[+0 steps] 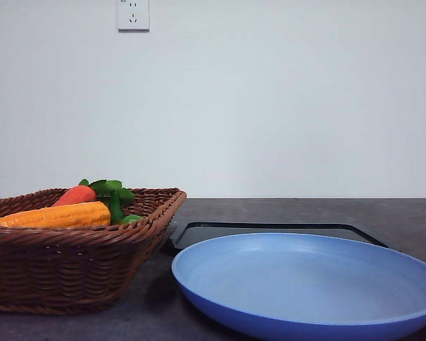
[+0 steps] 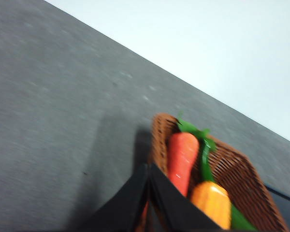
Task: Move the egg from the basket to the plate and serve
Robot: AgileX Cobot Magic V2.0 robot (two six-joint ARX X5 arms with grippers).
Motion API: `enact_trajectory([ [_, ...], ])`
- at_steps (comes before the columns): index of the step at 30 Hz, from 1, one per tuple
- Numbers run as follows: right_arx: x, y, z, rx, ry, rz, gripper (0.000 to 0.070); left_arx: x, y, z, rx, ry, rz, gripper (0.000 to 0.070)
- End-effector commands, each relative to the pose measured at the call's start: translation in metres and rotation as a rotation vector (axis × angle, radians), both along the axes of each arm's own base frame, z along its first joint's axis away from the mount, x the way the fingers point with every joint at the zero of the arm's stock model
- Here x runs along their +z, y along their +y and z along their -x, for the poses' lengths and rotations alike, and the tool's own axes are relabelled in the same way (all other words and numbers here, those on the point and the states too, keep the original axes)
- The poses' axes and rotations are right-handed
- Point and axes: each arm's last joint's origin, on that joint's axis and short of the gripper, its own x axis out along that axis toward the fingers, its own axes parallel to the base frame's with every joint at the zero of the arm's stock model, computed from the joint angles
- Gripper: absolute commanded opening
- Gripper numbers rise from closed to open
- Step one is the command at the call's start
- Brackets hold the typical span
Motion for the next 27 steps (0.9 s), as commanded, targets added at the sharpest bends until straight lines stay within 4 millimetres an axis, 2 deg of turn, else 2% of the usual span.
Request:
enact_trajectory([
  [1, 0.004, 0.0, 0.001, 0.001, 0.007, -0.082, 0.0, -0.004, -0.001, -0.001, -0.031, 0.014, 0.022, 0.0],
  [6, 0.021, 0.001, 0.006, 0.04, 0.037, -0.094, 0.0, 0.011, -0.002, 0.001, -0.059, 0.038, 0.022, 0.0],
  [14, 0.063, 0.002, 0.006, 0.042, 0.134, -0.08, 0.0, 0.045, -0.004, -0.007, -0.138, 0.099, -0.07, 0.0],
  [21, 0.097, 0.003, -0.01, 0.134, 0.252, -0.015, 0.0, 0.074, -0.007, -0.029, -0.275, 0.198, -0.157, 0.0],
  [27, 0.113, 0.005, -0.03, 0.241, 0.405, 0.005, 0.0, 0.094, -0.013, -0.054, -0.455, 0.318, -0.223, 0.0],
])
